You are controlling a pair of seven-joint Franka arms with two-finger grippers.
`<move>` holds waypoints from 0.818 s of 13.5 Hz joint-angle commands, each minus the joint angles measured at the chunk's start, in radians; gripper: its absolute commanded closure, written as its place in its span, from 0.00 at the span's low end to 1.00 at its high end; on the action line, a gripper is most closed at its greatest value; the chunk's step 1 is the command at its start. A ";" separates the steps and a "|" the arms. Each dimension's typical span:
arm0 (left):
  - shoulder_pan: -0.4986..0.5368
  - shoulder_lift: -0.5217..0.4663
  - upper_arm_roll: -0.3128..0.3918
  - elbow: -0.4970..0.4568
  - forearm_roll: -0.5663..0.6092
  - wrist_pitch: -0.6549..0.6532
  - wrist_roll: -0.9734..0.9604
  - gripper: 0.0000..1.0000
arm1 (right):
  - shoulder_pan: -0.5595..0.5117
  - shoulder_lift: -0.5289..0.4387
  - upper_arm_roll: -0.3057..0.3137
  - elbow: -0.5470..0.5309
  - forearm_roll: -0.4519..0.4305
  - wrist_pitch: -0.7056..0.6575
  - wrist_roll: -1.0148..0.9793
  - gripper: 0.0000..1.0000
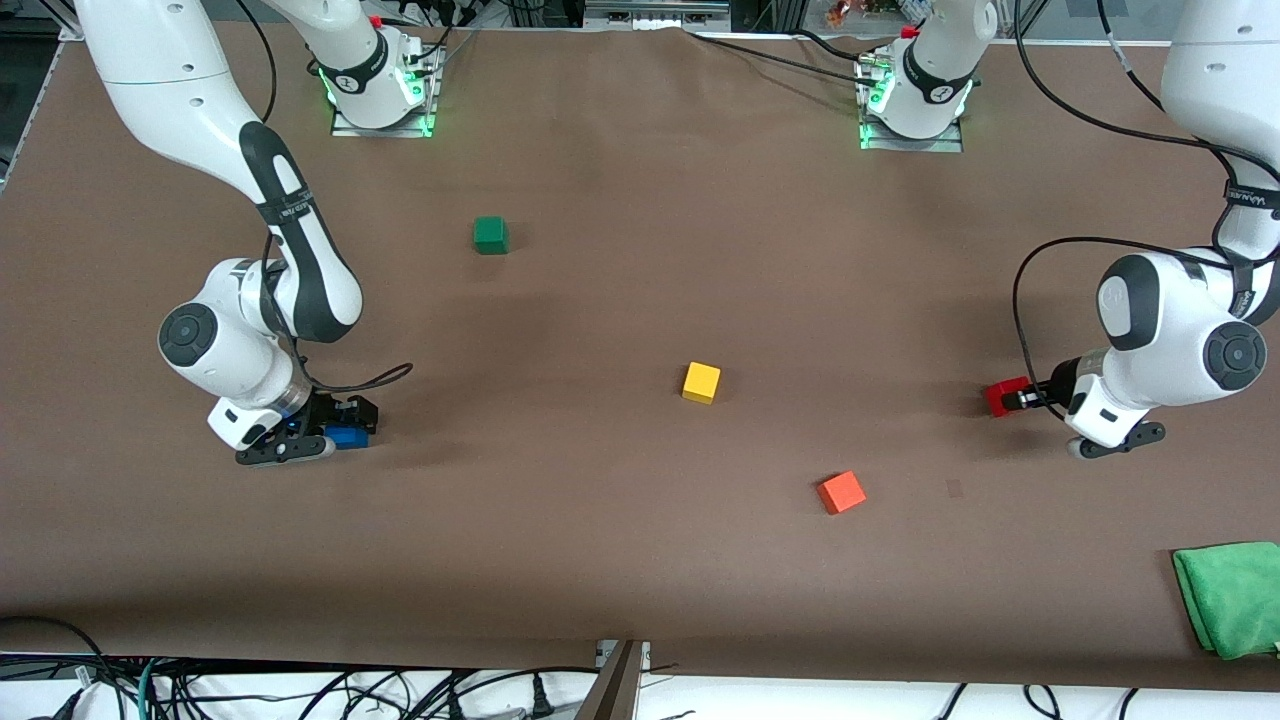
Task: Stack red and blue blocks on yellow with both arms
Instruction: 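Grasp the blue cube with the right gripper while the left gripper grasps red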
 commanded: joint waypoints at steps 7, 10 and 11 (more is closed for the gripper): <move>-0.355 0.010 -0.105 0.219 0.026 -0.106 -0.149 0.92 | -0.007 0.027 0.005 0.040 0.015 -0.004 -0.093 0.52; -0.438 0.056 -0.102 0.236 0.023 -0.099 -0.174 0.92 | -0.006 0.022 0.005 0.065 0.018 -0.058 -0.090 0.75; -0.474 0.082 -0.098 0.268 0.025 -0.094 -0.211 0.92 | -0.001 0.018 0.005 0.101 0.026 -0.133 -0.078 0.78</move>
